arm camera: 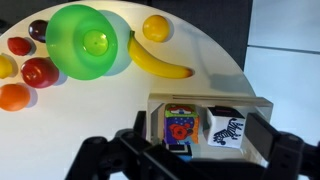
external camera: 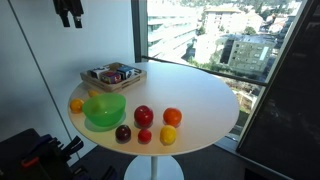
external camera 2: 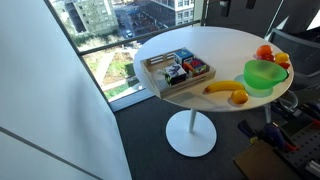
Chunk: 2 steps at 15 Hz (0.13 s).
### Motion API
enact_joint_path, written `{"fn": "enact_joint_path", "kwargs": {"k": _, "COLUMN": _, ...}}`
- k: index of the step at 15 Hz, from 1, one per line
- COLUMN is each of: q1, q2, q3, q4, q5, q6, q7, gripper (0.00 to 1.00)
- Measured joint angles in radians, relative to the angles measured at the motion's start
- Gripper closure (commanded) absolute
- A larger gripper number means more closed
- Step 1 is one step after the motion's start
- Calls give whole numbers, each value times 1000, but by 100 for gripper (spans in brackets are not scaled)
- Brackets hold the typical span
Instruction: Pick up the block with the number one on it and put it in the tray
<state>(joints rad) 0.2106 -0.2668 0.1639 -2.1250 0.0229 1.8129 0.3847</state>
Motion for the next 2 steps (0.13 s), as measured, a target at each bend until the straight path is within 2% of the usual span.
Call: {"fn": "enact_joint_path", "kwargs": {"k": 2, "q1": 0, "q2": 0, "q3": 0, "q4": 0, "q5": 0, "q6": 0, "q7": 0, "gripper": 0}}
